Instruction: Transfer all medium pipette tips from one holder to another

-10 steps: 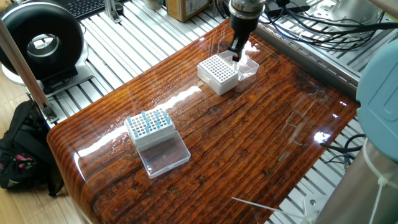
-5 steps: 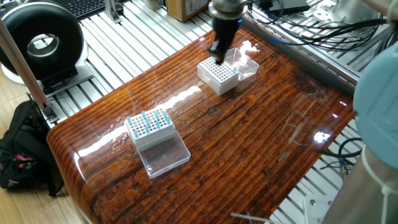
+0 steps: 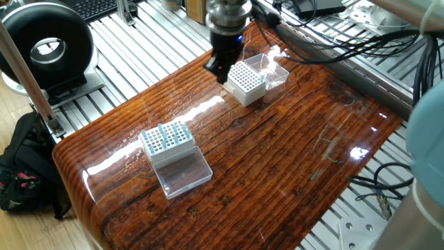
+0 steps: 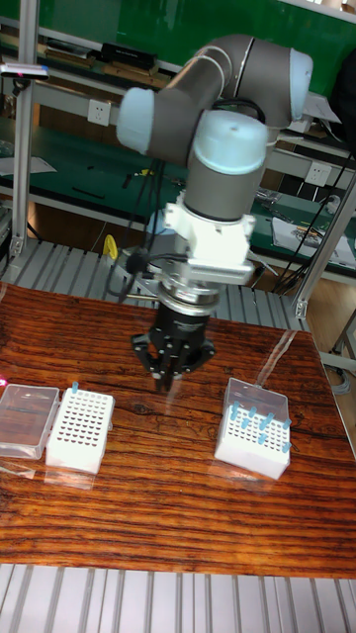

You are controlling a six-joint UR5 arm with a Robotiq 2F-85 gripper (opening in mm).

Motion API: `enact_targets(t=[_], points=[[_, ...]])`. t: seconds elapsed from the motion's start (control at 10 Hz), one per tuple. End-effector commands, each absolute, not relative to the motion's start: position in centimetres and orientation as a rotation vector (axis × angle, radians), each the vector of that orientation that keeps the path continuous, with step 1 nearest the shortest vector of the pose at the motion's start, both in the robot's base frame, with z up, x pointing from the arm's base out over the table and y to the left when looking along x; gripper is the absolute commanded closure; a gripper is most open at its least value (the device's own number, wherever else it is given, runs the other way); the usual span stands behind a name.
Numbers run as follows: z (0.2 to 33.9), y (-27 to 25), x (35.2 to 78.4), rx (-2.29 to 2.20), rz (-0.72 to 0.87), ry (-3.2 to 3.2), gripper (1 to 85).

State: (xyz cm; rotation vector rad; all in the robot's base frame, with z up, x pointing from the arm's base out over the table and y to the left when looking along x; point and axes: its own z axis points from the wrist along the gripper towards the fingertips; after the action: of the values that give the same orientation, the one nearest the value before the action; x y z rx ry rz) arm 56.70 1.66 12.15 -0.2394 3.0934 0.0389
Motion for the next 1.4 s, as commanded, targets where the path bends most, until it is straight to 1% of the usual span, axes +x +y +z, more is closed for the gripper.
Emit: enact_targets(t=[0.0,0.2,0.4,0.6,0.7,0.8,1.0,1.2,1.3], points=[[11.7,5.3,56.6,-0.137,0.051,3.075,69.0],[11.5,6.2,56.6,-0.118,0.054,3.068,69.7],[11.8,5.2,57.0,-0.133,0.025,3.071,72.7],[11.7,5.3,56.0,-0.254,0.034,3.103,73.3],[11.7,5.4,55.2,-0.360,0.043,3.123,73.3],[11.7,4.9,55.0,-0.480,0.015,3.114,73.3],[11.7,4.3,55.4,-0.666,-0.028,3.068,72.3],[11.7,4.8,55.7,-0.679,-0.027,3.059,70.3],[11.7,6.2,55.9,-0.655,-0.007,3.066,70.0]])
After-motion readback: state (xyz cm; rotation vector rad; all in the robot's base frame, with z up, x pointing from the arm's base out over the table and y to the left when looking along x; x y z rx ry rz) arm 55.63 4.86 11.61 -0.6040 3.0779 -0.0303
